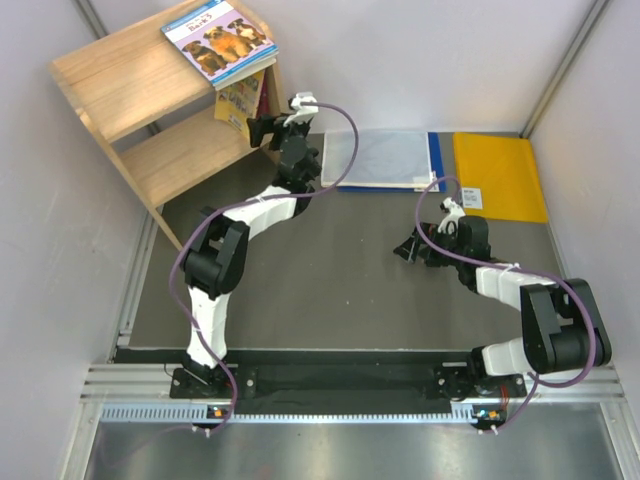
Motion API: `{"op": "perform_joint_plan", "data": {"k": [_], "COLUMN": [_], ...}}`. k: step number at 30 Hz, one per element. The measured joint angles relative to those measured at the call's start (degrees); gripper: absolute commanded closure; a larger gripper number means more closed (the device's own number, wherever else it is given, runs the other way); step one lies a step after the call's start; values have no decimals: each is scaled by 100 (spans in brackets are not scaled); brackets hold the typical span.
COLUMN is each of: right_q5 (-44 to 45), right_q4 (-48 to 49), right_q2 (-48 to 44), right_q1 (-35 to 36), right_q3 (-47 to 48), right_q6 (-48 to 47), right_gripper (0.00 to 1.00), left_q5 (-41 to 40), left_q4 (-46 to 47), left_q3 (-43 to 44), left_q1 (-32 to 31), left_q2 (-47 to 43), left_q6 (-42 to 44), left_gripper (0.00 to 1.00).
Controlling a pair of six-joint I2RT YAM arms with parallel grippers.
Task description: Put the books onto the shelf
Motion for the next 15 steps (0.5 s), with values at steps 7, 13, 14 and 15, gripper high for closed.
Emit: {"op": "perform_joint_plan", "data": {"k": [7, 13, 14, 15], "right_q5": [-11, -22, -22, -24], "right_q4": [24, 35, 37, 37], "right_q2": [0, 0, 0, 0], "right_q1": [0, 0, 0, 0], "right_q3": [-96, -103, -103, -103], "right_q6": [20, 37, 37, 37], "right_gripper": [4, 4, 4, 4], "left_q5": [-26, -127, -138, -155], "left_q4": [525, 901, 973, 1038], "left_q3": [-306, -625, -656, -702], "left_q1": [-240, -352, -380, -398], "left_q2": [-140, -409, -442, -476], "left_q6": [391, 608, 660, 706], "left_gripper": [1, 1, 1, 1]}}
